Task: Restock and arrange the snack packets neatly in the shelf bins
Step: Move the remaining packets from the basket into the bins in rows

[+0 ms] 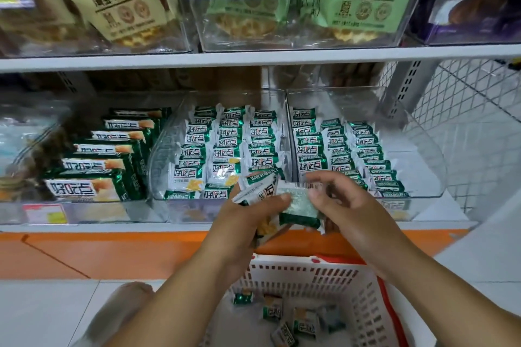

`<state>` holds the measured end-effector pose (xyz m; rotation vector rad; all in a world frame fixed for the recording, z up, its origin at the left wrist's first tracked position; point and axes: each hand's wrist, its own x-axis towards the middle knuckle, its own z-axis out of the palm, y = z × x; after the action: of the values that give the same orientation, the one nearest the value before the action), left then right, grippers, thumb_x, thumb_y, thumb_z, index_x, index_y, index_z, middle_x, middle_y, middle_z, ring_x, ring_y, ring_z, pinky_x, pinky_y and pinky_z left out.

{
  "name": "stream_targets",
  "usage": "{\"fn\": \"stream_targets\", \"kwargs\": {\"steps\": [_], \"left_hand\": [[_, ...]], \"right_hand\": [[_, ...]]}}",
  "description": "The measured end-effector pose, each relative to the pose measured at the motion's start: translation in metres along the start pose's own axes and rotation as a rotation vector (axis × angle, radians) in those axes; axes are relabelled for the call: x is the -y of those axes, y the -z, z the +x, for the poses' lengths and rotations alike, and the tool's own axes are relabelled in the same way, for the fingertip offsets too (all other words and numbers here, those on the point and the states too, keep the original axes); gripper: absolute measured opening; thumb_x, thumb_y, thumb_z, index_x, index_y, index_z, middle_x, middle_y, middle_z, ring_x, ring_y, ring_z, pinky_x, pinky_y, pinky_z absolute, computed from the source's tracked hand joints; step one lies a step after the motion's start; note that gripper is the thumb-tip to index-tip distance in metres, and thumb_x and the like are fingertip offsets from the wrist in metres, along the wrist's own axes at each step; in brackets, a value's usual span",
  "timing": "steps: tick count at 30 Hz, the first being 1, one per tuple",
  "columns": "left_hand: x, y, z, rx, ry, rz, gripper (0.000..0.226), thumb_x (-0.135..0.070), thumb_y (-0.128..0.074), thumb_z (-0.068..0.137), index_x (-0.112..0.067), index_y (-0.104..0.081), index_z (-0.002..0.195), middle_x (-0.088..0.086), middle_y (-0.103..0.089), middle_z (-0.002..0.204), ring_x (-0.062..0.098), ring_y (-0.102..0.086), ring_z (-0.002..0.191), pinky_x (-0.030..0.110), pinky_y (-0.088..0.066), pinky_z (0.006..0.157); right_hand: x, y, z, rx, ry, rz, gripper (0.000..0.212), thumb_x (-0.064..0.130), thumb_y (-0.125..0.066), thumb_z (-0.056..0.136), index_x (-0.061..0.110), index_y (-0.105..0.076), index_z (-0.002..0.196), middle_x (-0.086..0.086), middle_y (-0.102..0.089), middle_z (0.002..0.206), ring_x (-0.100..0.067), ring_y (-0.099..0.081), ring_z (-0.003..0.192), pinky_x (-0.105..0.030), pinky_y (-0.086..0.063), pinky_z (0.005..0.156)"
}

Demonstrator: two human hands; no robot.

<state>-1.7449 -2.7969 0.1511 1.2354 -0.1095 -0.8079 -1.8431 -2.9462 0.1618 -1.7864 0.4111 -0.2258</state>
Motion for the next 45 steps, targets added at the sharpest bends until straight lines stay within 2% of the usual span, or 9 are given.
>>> {"fn": "stream_targets", "kwargs": {"steps": [7, 13, 18, 21, 24, 30, 36, 40, 45], "left_hand": [[-0.002, 0.008, -0.002, -0.045, 0.082, -0.058, 0.032, -0.013, -0.078, 0.077, 0.009, -0.069, 0.099, 0.015, -0.075, 0.105, 0.027, -0.074, 0.091, 0.038, -0.061, 0.075], [0.000, 0.011, -0.006, -0.105, 0.024, 0.048, 0.054, -0.032, -0.078, 0.074, 0.000, -0.066, 0.116, 0.019, -0.075, 0.099, 0.032, -0.074, 0.086, 0.039, -0.062, 0.073], [-0.002, 0.012, -0.007, -0.020, -0.061, 0.121, 0.073, -0.041, -0.081, 0.059, -0.011, -0.063, 0.123, 0.007, -0.076, 0.100, 0.025, -0.072, 0.097, 0.038, -0.059, 0.079], [0.001, 0.005, -0.010, 0.039, -0.090, 0.197, 0.055, -0.028, -0.077, 0.070, -0.005, -0.061, 0.118, 0.003, -0.064, 0.058, 0.010, -0.061, 0.056, 0.020, -0.048, 0.054], [0.003, 0.002, -0.011, 0.020, -0.112, 0.235, 0.045, -0.027, -0.085, 0.074, -0.020, -0.067, 0.114, 0.036, -0.063, 0.091, 0.032, -0.064, 0.077, 0.037, -0.052, 0.070], [0.005, -0.002, -0.010, -0.022, -0.177, 0.157, 0.044, -0.033, -0.084, 0.068, -0.026, -0.069, 0.109, 0.040, -0.061, 0.101, 0.046, -0.061, 0.082, 0.047, -0.045, 0.074], [0.007, 0.002, -0.002, -0.036, -0.198, 0.247, 0.040, -0.020, -0.078, 0.080, -0.032, -0.064, 0.115, -0.005, -0.075, 0.105, 0.017, -0.070, 0.100, 0.038, -0.056, 0.085], [0.002, -0.002, -0.001, -0.025, -0.256, 0.276, 0.058, -0.026, -0.085, 0.068, -0.037, -0.060, 0.119, -0.009, -0.074, 0.106, 0.007, -0.071, 0.091, 0.021, -0.055, 0.067], [-0.001, -0.014, 0.008, -0.027, -0.280, 0.327, 0.052, -0.024, -0.084, 0.068, -0.034, -0.061, 0.114, -0.007, -0.075, 0.103, 0.008, -0.072, 0.087, 0.016, -0.054, 0.062]], "right_hand": [[-0.001, -0.008, -0.014, 0.078, 0.282, -0.325, 0.064, 0.022, -0.078, 0.080, 0.058, -0.043, 0.120, 0.043, -0.022, 0.138, 0.031, -0.023, 0.119, 0.007, -0.031, 0.081], [0.001, 0.000, -0.015, -0.026, 0.091, -0.180, 0.023, 0.036, -0.067, 0.086, 0.047, -0.058, 0.104, 0.015, -0.066, 0.079, -0.002, -0.059, 0.063, -0.019, -0.048, 0.062], [0.006, 0.007, -0.016, -0.005, -0.075, -0.135, 0.033, 0.062, -0.052, 0.080, 0.034, -0.062, 0.094, -0.005, -0.054, 0.049, -0.013, -0.050, 0.043, -0.023, -0.042, 0.050], [0.007, 0.003, -0.015, 0.013, -0.084, -0.174, 0.059, 0.065, -0.048, 0.077, 0.010, -0.061, 0.094, -0.012, -0.050, 0.053, -0.011, -0.049, 0.038, -0.016, -0.039, 0.043], [0.006, 0.002, -0.014, 0.019, -0.095, -0.133, 0.055, 0.063, -0.050, 0.079, 0.009, -0.058, 0.086, -0.008, -0.046, 0.057, -0.013, -0.056, 0.045, -0.017, -0.046, 0.049], [-0.005, 0.001, -0.012, 0.124, -0.218, 0.189, 0.049, 0.048, -0.076, 0.065, 0.031, -0.063, 0.109, -0.004, -0.075, 0.091, -0.025, -0.071, 0.085, -0.043, -0.058, 0.083], [-0.005, 0.012, -0.004, -0.056, -0.277, 0.397, 0.032, 0.006, -0.069, 0.084, 0.011, -0.057, 0.114, -0.013, -0.071, 0.106, -0.028, -0.072, 0.089, -0.039, -0.059, 0.075], [0.005, 0.017, -0.010, -0.043, -0.171, -0.134, 0.025, 0.033, -0.073, 0.080, 0.041, -0.060, 0.100, 0.004, -0.069, 0.095, -0.019, -0.068, 0.083, -0.035, -0.055, 0.071], [0.009, 0.012, -0.010, 0.012, -0.153, -0.090, 0.040, 0.045, -0.068, 0.084, 0.048, -0.048, 0.118, 0.016, -0.062, 0.108, -0.006, -0.069, 0.074, -0.017, -0.051, 0.065]]}}
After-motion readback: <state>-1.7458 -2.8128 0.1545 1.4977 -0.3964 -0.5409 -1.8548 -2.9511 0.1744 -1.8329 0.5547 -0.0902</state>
